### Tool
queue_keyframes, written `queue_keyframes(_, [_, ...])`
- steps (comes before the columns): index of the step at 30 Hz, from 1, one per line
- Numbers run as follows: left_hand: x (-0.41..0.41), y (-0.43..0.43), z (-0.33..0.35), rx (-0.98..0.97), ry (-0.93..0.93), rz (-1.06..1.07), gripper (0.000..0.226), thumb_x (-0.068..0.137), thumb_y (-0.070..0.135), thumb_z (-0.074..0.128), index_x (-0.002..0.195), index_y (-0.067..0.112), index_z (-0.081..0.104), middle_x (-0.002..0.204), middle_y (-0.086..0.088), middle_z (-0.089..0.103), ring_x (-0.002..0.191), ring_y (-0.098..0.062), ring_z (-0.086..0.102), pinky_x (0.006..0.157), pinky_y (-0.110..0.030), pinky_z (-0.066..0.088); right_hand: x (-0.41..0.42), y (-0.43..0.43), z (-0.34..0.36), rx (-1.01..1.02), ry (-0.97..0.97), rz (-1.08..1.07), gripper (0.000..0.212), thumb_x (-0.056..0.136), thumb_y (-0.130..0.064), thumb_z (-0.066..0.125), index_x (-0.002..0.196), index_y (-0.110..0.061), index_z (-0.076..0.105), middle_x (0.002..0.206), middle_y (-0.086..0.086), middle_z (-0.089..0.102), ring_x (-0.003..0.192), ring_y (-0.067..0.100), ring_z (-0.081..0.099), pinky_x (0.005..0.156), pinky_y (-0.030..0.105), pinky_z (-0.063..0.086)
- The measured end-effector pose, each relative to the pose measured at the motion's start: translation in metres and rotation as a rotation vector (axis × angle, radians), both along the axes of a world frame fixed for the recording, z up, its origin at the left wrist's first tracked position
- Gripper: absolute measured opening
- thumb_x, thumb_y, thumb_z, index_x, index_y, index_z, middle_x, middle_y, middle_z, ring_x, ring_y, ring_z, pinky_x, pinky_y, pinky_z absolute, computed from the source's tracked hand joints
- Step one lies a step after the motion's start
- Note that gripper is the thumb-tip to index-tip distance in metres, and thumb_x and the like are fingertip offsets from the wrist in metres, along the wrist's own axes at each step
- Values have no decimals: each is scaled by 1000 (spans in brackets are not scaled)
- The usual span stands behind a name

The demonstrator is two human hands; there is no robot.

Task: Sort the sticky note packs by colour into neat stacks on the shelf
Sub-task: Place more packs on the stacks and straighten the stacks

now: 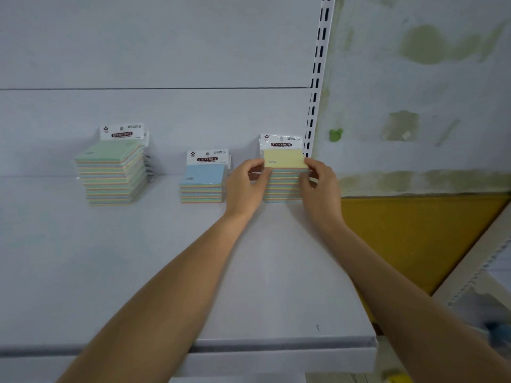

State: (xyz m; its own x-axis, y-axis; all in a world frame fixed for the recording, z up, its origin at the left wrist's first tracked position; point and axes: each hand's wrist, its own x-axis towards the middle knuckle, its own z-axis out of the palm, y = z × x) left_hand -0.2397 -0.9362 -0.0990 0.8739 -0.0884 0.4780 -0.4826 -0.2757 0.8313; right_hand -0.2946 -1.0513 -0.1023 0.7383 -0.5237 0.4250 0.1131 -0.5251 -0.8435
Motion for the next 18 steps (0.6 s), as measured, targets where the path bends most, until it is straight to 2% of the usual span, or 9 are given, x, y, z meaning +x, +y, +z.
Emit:
queue_keyframes(2, [-2, -1, -1, 8, 71, 3, 37, 85, 18, 62, 119, 3, 57, 108, -7, 64, 91, -9, 57, 77, -14, 45, -1, 0, -1, -3, 65, 23, 52, 89, -9, 48, 139, -16, 35, 137, 7, 42, 121, 17, 45, 101, 30, 41])
queue_keyframes(5, [-2, -1, -6, 134, 231, -47, 56, 78, 17, 68, 129, 6, 46, 111, -1, 56, 95, -12, 55, 81, -19, 39, 2, -1, -6, -58, 215, 51, 67, 80, -9, 57, 140, -13, 29, 134, 10, 46, 122, 25, 47, 95, 33, 42])
queue_keyframes(7, [0, 0, -9, 254, 216, -72, 55, 76, 11, 69, 126, 2, 48, 118, -8, 61, 101, -20, 61, 82, -20, 41, 4, -2, -8, -93, 264, 52, 61, 79, -6, 57, 136, -7, 33, 129, 13, 52, 118, 28, 51, 87, 28, 41])
queue_keyframes(11, [4, 1, -11, 330, 137, -79, 42, 76, 6, 68, 115, -1, 55, 117, -13, 65, 104, -26, 63, 77, -18, 41, 4, -3, -8, -125, 282, 43, 45, 83, -2, 52, 126, -4, 41, 122, 14, 57, 110, 29, 55, 80, 27, 39])
queue_keyframes(14, [3, 1, -10, 340, 113, -91, 40, 77, 6, 68, 115, -2, 56, 117, -14, 65, 103, -27, 63, 67, -11, 34, 4, -4, -7, -129, 286, 51, 45, 84, -1, 51, 128, -4, 41, 123, 13, 57, 110, 28, 56, 80, 27, 39])
queue_keyframes(18, [2, 1, -11, 351, 96, -84, 39, 77, 4, 66, 115, -2, 57, 116, -14, 66, 103, -26, 64, 66, -8, 34, 3, -6, -5, -75, 286, 78, 48, 82, 1, 50, 129, -6, 42, 122, 11, 59, 110, 26, 56, 79, 24, 38])
